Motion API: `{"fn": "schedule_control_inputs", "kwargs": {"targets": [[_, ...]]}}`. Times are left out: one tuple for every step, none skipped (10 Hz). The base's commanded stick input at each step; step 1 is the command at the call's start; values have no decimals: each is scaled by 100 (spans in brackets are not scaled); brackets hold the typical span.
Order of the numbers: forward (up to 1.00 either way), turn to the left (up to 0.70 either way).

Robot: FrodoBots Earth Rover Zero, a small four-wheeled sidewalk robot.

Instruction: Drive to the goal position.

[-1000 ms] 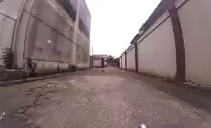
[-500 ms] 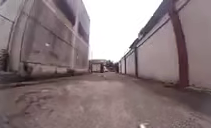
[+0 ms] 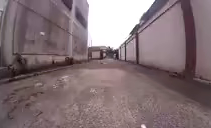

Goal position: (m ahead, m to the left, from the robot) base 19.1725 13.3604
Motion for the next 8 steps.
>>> {"fn": "schedule_control_inputs", "kwargs": {"targets": [[70, -33], [70, -35], [70, -35], [70, -35], [70, -35], [70, -35], [70, -35], [70, -35]]}}
